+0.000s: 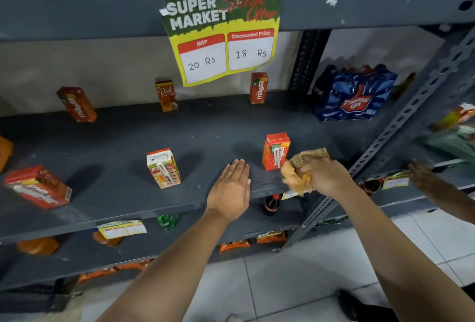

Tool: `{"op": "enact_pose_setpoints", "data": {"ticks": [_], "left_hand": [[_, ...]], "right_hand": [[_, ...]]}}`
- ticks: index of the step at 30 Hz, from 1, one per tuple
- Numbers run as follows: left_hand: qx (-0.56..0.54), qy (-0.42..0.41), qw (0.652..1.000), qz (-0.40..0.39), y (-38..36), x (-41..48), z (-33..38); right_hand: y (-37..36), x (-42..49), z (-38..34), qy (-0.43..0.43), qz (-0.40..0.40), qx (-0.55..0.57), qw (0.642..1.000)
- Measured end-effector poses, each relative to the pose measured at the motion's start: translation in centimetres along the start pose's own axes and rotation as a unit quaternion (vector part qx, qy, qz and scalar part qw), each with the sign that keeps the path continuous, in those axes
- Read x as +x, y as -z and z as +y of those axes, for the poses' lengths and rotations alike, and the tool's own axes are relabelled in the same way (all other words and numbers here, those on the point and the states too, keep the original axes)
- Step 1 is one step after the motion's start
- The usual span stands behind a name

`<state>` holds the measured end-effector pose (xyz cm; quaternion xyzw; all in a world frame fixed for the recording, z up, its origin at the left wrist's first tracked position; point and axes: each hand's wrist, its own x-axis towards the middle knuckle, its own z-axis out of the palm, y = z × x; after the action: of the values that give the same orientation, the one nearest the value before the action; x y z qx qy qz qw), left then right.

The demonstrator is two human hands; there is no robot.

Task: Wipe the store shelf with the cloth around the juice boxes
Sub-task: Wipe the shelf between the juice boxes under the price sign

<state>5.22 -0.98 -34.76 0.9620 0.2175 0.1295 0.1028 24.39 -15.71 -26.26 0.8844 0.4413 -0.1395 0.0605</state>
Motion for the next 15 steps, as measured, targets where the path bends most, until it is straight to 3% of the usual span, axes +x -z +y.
{"op": "enact_pose_setpoints", "data": {"ticks": [3, 7, 12, 15], "left_hand": [[-0.004, 0.000, 1.000, -0.003, 0.0, 0.1, 0.0], [-0.005, 0.001, 1.000, -0.005, 0.0, 0.1, -0.1], [-0.008, -0.006, 1.000, 0.002, 0.1, 0.2, 0.1], [-0.008, -0.008, 1.000, 0.001, 0.2, 0.1, 0.0]], "right_hand": [[0.1, -2.3, -0.1, 0.067, -0.017, -0.004, 0.998], [2.3, -3.9, 0.0, 0.131, -0.090, 0.081, 0.984], [5.8, -1.8, 0.0, 0.051, 0.002, 0.049, 0.998], [4.1, -1.8, -2.7, 0.068, -0.044, 0.040, 0.996]]}}
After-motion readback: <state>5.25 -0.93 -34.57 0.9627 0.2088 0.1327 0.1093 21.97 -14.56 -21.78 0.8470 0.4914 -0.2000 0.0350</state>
